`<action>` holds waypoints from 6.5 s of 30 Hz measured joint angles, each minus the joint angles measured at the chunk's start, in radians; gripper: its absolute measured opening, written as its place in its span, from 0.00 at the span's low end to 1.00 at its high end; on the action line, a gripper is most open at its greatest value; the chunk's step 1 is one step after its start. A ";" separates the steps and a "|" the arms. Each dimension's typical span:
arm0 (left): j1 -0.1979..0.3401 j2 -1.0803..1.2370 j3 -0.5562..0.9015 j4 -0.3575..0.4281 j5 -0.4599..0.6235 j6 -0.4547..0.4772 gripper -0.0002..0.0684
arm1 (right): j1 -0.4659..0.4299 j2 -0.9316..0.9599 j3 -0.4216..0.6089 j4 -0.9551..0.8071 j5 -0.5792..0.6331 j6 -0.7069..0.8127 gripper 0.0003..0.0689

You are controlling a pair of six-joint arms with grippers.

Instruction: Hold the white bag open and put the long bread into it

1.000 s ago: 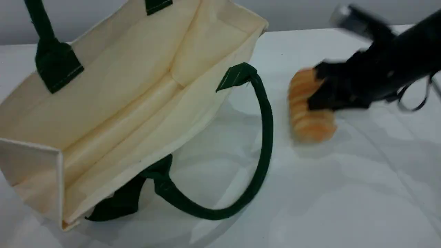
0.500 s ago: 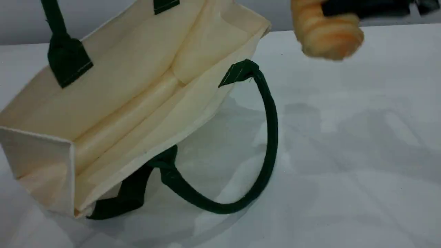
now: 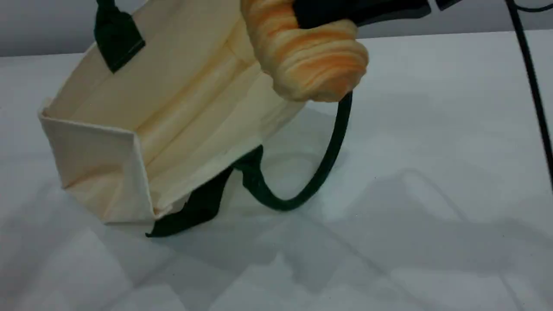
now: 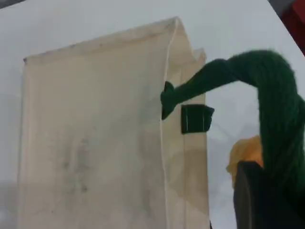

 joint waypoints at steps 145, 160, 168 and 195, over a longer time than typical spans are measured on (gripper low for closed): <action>-0.039 -0.318 0.062 0.203 0.029 -0.007 0.78 | -0.035 -0.811 -0.140 -0.858 0.126 0.756 0.77; -0.039 -0.542 0.093 0.193 0.025 -0.097 0.78 | -0.035 -1.161 -0.141 -1.164 0.378 0.988 0.77; -0.039 -0.724 0.328 0.175 0.025 -0.120 0.78 | -0.035 -1.297 -0.113 -1.203 0.372 1.016 0.77; -0.039 -1.490 0.966 0.505 0.025 -0.316 0.78 | -0.035 -1.507 0.381 -1.199 0.216 1.047 0.77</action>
